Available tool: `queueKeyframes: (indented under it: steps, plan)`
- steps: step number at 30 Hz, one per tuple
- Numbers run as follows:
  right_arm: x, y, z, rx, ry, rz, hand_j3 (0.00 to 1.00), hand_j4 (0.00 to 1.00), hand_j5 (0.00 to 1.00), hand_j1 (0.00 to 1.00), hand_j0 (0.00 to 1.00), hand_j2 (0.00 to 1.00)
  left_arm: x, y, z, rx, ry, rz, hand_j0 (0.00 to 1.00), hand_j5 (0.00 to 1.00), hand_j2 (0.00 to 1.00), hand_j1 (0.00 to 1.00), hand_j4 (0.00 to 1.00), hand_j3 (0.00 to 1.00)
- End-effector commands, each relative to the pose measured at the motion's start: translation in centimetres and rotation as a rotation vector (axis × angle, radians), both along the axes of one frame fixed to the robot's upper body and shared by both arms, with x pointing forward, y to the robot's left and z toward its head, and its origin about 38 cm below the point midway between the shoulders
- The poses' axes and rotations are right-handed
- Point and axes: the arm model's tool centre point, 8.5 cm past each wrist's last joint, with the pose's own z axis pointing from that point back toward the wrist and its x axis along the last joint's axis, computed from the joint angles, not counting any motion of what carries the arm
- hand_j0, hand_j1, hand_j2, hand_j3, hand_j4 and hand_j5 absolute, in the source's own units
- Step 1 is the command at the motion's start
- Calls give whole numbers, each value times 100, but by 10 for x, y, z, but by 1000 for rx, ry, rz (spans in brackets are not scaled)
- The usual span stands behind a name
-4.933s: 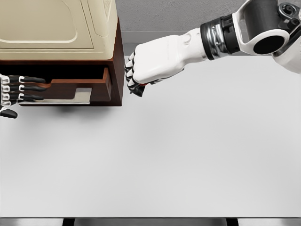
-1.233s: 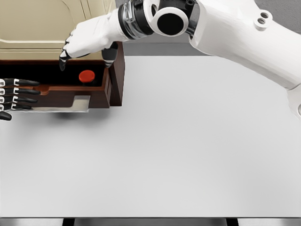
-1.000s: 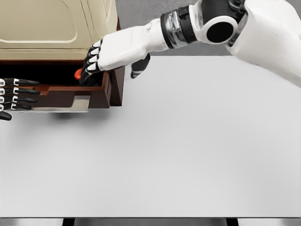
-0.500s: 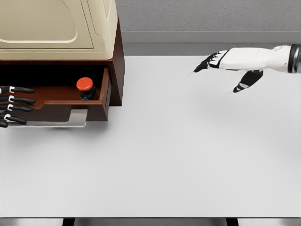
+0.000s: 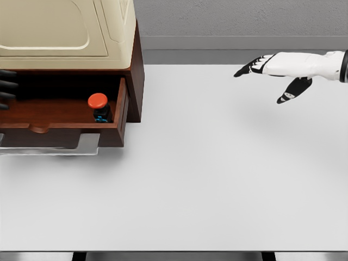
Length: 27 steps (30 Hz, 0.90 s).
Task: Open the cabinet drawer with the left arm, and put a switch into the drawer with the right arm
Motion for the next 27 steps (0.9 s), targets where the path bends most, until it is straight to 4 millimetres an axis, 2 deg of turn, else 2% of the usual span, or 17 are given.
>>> queueKeyframes:
  steps: [1, 2, 5, 7, 12, 15, 22, 25, 27]
  plan:
    - [1, -2, -1, 7, 5, -9, 100, 100, 100, 100, 100, 100, 2, -4, 21, -13, -67, -12, 100, 100, 100, 100, 100, 100]
    - [0, -2, -4, 7, 11, -9, 100, 100, 100, 100, 100, 100, 3, -6, 34, -22, -144, -33, 100, 100, 100, 100, 100, 100]
    - [0, -2, -5, 6, 13, -9, 100, 100, 100, 100, 100, 100, 11, -20, 35, -63, -181, -79, 100, 100, 100, 100, 100, 100]
    - [0, -3, -6, 5, 14, -11, 100, 100, 100, 100, 100, 100, 24, -42, 23, -125, -178, -140, 100, 100, 100, 100, 100, 100]
    - [-2, -3, -12, 6, 28, -11, 100, 100, 100, 100, 100, 100, 28, -50, 17, -141, -173, -160, 100, 100, 100, 100, 100, 100]
    - [-3, -3, -15, 5, 34, -11, 100, 100, 100, 100, 100, 100, 42, -84, 6, -236, -200, -253, 100, 100, 100, 100, 100, 100]
    - [-4, -4, -20, 3, 44, -14, 100, 100, 100, 100, 100, 100, 56, -131, -15, -350, -173, -362, 100, 100, 100, 100, 100, 100]
    - [-4, -4, -20, 1, 44, -14, 100, 100, 100, 100, 100, 100, 57, -137, -20, -364, -165, -373, 100, 100, 100, 100, 100, 100]
    - [-4, -4, -20, 3, 42, -13, 100, 100, 100, 100, 100, 100, 58, -143, -30, -369, -138, -383, 100, 100, 100, 100, 100, 100]
